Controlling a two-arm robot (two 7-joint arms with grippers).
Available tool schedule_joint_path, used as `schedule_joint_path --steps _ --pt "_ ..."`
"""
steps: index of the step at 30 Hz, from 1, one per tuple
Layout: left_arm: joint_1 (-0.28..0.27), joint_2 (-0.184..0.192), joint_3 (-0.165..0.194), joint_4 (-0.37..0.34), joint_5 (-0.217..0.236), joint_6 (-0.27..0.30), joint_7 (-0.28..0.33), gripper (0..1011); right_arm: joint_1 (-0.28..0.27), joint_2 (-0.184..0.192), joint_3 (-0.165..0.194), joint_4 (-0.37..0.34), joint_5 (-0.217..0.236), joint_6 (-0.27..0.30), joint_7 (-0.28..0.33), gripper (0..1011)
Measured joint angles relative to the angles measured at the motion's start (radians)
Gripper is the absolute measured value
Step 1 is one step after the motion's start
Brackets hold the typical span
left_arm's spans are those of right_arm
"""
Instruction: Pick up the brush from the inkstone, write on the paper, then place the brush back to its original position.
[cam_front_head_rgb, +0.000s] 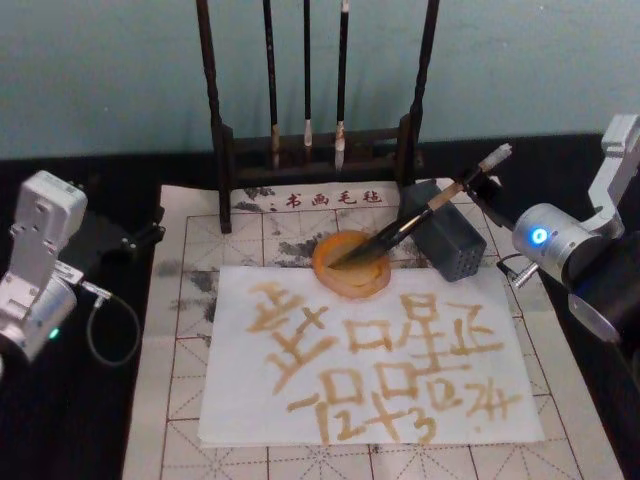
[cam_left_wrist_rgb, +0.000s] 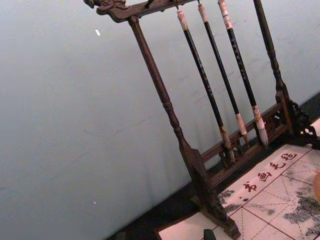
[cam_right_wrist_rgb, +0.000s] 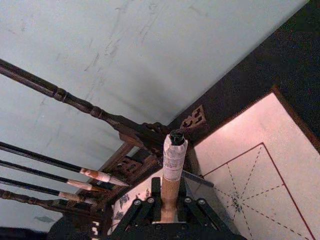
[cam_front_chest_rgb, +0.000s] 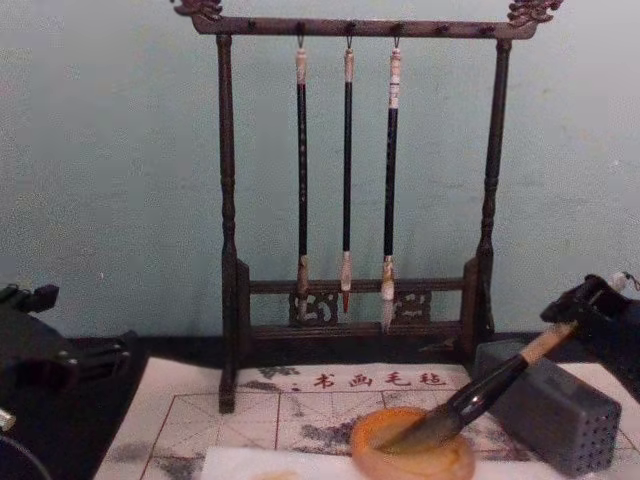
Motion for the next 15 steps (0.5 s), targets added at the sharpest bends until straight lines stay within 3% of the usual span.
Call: schedule_joint_path --steps 15 --pt "0.0 0.0 0.0 0.0 0.0 0.0 0.0 1001 0.008 0.009 -0.013 -0.006 0.012 -0.018 0.017 183"
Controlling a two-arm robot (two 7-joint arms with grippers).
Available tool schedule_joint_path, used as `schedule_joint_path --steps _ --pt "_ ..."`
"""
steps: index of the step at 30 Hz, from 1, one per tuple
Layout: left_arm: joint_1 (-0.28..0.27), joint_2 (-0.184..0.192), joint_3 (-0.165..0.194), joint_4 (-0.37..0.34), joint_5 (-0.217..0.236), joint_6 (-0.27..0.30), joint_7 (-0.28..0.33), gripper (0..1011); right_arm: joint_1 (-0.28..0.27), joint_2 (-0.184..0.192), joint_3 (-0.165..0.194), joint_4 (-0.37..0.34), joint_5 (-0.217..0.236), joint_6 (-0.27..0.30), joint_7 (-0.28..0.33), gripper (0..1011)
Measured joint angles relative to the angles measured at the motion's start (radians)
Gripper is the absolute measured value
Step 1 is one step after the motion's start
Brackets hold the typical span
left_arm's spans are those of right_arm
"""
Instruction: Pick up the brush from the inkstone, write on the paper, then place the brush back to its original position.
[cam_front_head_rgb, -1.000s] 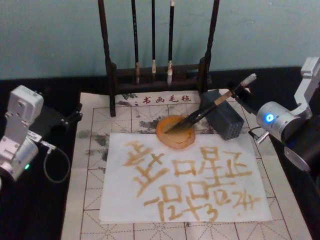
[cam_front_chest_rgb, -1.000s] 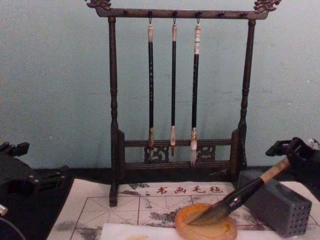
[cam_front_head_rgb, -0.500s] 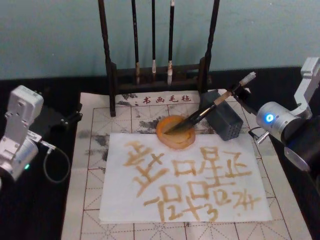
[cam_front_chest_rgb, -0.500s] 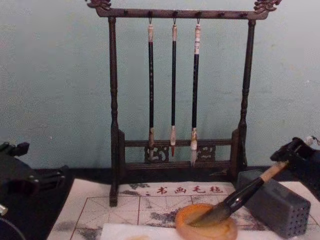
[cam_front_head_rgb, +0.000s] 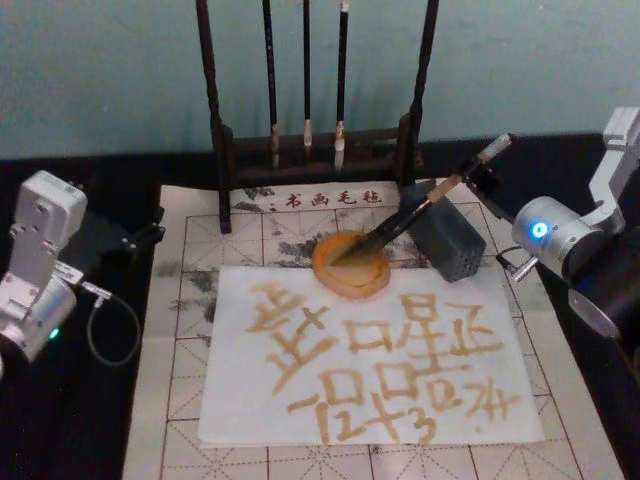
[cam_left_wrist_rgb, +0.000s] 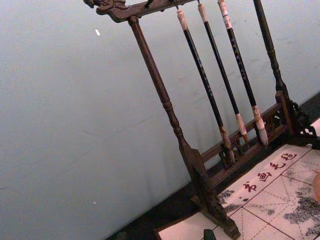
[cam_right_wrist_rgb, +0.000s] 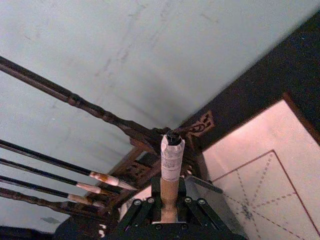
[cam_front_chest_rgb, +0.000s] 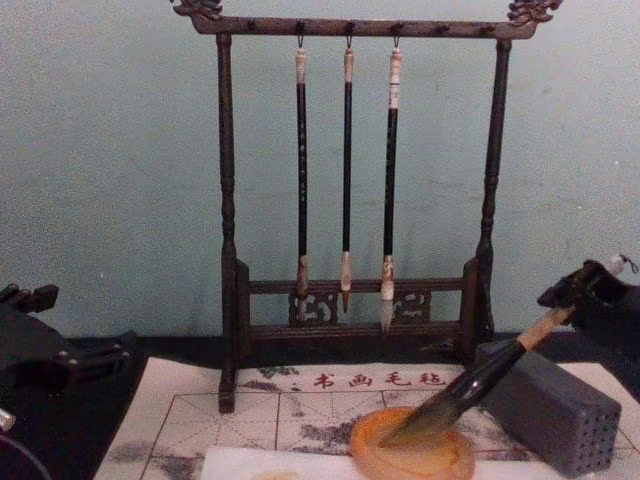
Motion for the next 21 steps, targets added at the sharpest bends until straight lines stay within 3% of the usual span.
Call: schedule_joint_path --steps 9,21 --pt "0.0 0.0 0.0 0.0 0.0 0.0 0.0 1001 0.005 0.027 -0.03 -0.026 0.005 -0.031 0.047 182" --pt "0.0 0.0 0.0 0.0 0.0 0.0 0.0 1001 -0.025 0.105 -0.098 -0.1 -0.077 -0.136 0.184 182"
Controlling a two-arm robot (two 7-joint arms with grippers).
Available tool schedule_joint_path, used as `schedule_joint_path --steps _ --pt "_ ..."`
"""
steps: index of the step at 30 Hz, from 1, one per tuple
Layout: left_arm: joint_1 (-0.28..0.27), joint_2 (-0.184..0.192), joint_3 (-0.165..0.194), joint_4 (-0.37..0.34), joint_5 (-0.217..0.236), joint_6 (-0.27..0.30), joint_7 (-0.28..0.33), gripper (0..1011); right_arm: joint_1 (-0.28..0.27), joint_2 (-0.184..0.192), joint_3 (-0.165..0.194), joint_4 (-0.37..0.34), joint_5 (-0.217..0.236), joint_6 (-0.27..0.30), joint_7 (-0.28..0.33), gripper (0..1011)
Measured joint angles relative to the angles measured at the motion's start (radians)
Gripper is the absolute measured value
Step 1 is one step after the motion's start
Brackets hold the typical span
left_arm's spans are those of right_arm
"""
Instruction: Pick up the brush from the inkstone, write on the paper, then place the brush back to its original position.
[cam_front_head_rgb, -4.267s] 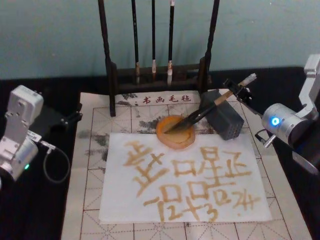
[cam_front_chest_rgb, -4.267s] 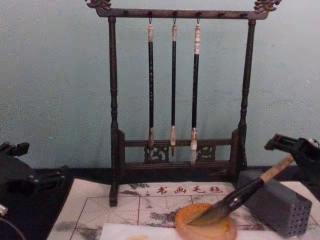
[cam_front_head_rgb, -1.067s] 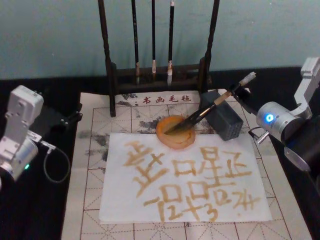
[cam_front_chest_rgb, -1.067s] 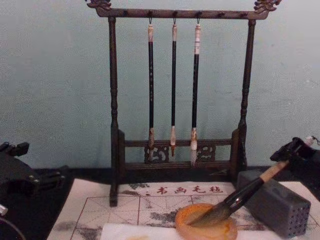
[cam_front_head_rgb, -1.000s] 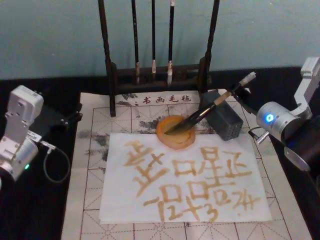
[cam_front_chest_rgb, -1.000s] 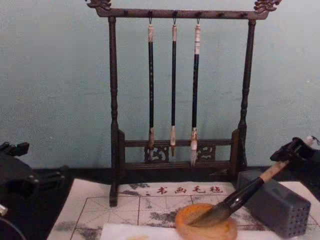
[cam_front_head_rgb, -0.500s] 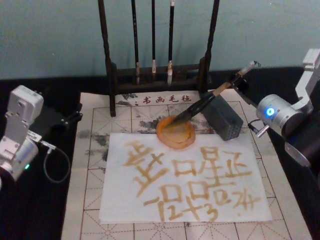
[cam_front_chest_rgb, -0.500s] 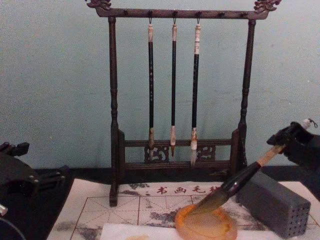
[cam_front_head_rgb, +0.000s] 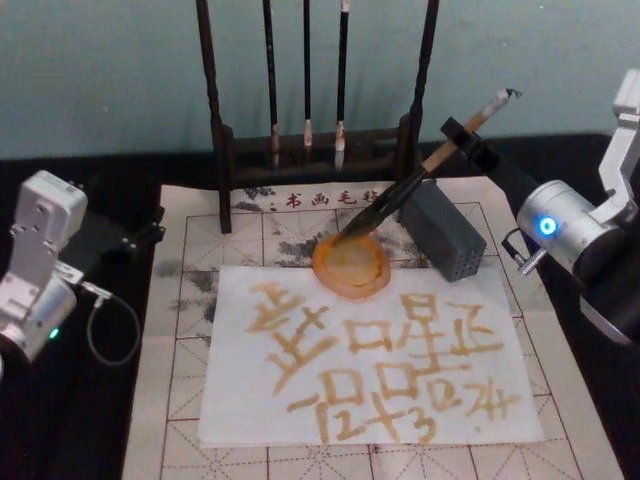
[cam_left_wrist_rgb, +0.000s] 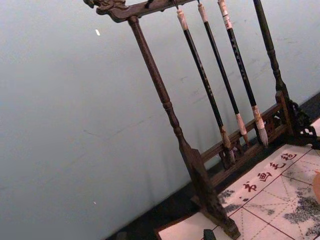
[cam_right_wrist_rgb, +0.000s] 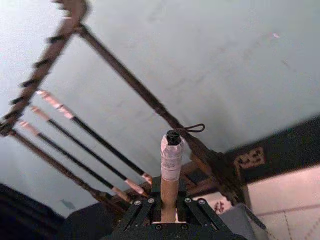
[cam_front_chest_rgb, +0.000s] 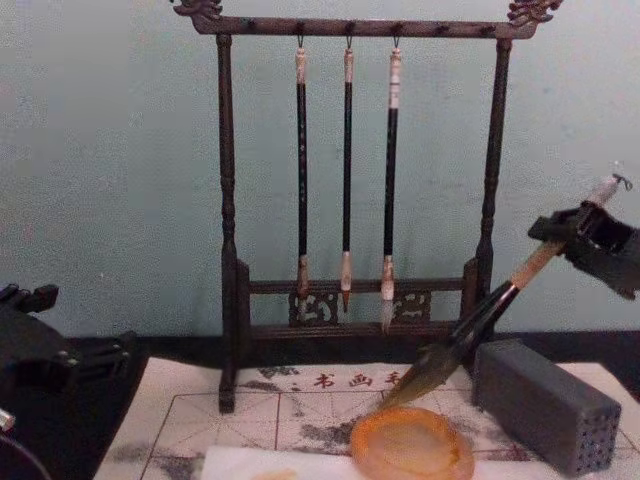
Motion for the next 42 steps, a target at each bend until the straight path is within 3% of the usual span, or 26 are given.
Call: schedule_joint_path --steps 8,21,30,42 --pt "0.0 0.0 0.0 0.0 0.0 0.0 0.0 1001 -0.03 0.05 -0.02 -0.054 -0.042 -0.065 0.061 182" --pt "0.0 0.0 0.0 0.0 0.0 0.0 0.0 1001 -0.126 0.134 -0.002 -0.158 -0.114 -0.158 0.164 182" --pt "0.0 0.0 0.0 0.0 0.0 0.0 0.0 1001 -0.177 0.165 0.006 -0.205 -0.176 -0.204 0.244 182" --pt "0.0 0.0 0.0 0.0 0.0 0.0 0.0 1001 -0.2 0.178 -0.008 -0.221 -0.237 -0.232 0.347 183"
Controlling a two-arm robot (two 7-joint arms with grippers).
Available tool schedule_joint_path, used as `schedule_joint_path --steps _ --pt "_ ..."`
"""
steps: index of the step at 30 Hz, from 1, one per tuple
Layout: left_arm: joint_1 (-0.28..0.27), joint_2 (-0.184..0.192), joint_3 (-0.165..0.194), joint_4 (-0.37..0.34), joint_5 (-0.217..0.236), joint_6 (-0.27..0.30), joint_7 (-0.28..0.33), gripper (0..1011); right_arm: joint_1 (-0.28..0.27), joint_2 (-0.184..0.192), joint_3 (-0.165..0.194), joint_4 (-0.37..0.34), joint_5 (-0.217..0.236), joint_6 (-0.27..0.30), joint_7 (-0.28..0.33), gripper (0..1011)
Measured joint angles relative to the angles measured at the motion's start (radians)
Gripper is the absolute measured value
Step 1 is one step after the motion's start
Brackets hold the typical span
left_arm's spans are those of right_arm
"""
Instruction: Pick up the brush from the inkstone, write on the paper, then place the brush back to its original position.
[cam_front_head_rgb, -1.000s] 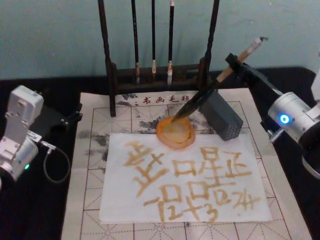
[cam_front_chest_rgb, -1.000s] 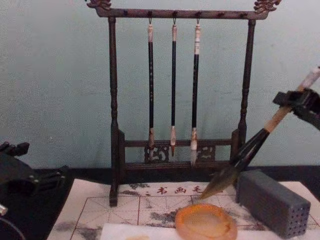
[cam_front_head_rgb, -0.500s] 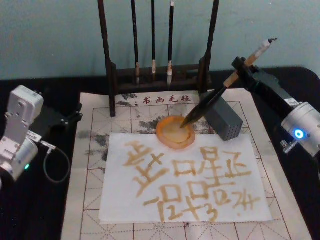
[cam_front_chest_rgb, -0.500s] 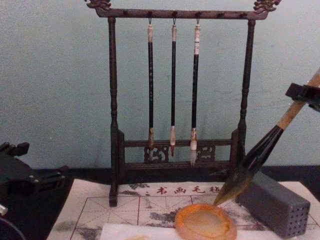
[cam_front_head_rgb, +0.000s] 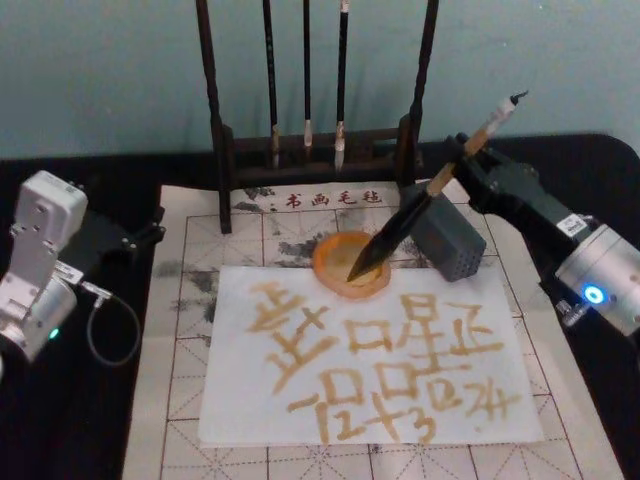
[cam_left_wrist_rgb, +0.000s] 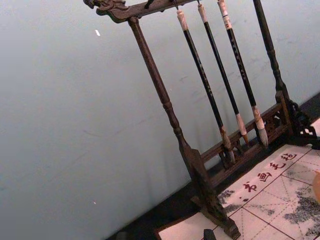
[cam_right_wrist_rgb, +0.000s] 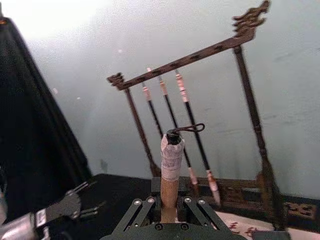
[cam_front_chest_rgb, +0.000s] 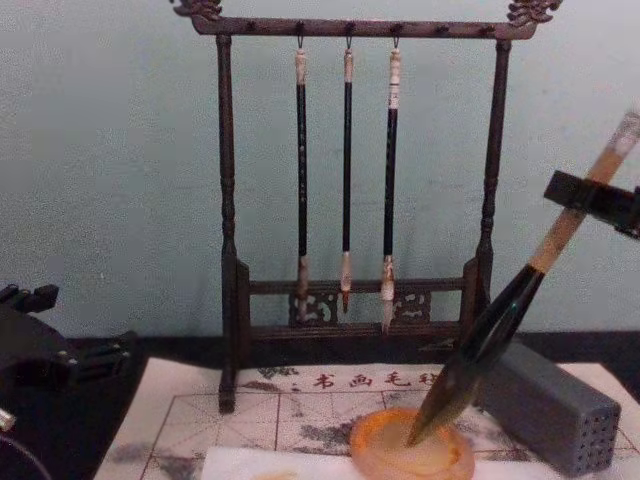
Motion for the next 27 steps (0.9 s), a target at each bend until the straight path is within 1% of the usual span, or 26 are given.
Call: schedule_joint_path --steps 4,8,14,17,27 --pt "0.0 0.0 0.0 0.0 0.0 0.0 0.0 1001 -0.011 0.008 -0.007 -0.008 -0.018 -0.01 0.038 182" --pt "0.0 0.0 0.0 0.0 0.0 0.0 0.0 1001 -0.021 0.01 -0.012 -0.013 -0.038 -0.026 0.061 182" --pt "0.0 0.0 0.0 0.0 0.0 0.0 0.0 1001 -0.036 0.009 -0.019 -0.015 -0.076 -0.052 0.082 182" --pt "0.0 0.0 0.0 0.0 0.0 0.0 0.0 1001 -0.041 0.006 -0.022 -0.017 -0.088 -0.056 0.089 183" --pt "0.0 0.0 0.0 0.0 0.0 0.0 0.0 1001 -0.044 -0.006 -0.036 -0.025 -0.094 -0.051 0.125 183"
